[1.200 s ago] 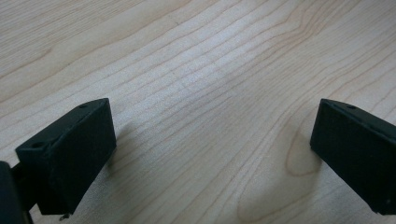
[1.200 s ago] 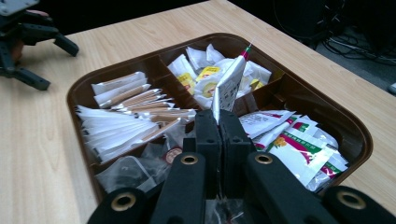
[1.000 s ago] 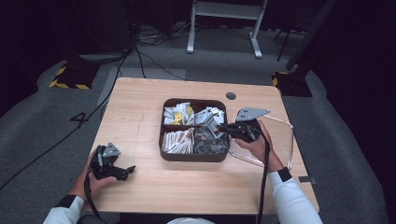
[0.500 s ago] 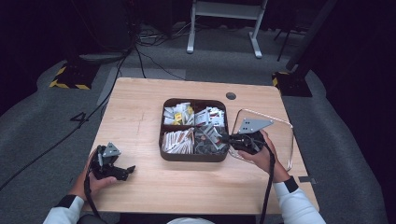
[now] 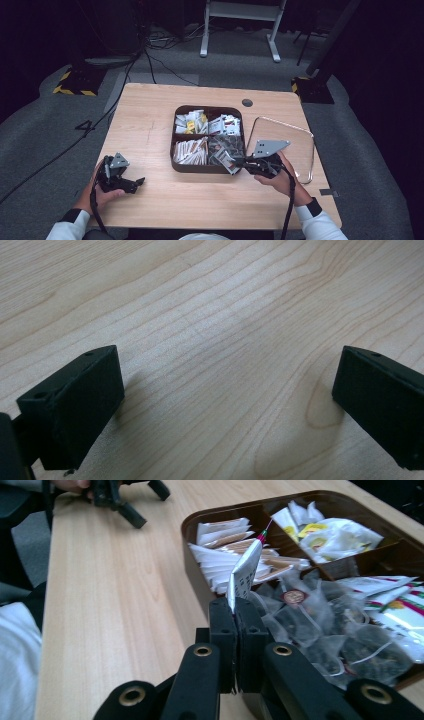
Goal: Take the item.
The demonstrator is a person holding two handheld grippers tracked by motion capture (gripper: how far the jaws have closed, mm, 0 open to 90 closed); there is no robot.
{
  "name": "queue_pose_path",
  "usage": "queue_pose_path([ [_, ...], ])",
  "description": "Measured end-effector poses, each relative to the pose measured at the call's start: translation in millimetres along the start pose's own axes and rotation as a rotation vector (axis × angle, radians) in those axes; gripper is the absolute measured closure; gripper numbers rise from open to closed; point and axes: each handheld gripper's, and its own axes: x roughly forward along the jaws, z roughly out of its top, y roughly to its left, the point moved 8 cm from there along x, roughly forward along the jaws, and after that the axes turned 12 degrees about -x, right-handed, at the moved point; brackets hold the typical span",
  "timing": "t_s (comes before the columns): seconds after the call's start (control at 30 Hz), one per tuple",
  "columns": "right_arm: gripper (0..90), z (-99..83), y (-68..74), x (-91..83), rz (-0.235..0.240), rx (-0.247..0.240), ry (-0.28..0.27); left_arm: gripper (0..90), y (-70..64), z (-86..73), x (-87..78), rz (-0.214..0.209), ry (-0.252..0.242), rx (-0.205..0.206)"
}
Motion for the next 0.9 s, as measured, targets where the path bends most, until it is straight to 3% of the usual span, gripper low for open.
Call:
queue_pose_path([
  [0.4,88.9,-12.6,31.6,21.7,0.1,-0.033,0.051,0.4,0.0,0.0,0.0,0.0,0.0,0.0],
  [0.9,88.8,-19.4,51.4,41.9,0.181,-0.047,0.092,0.4,0.0,0.0,0.0,0.0,0.0,0.0],
])
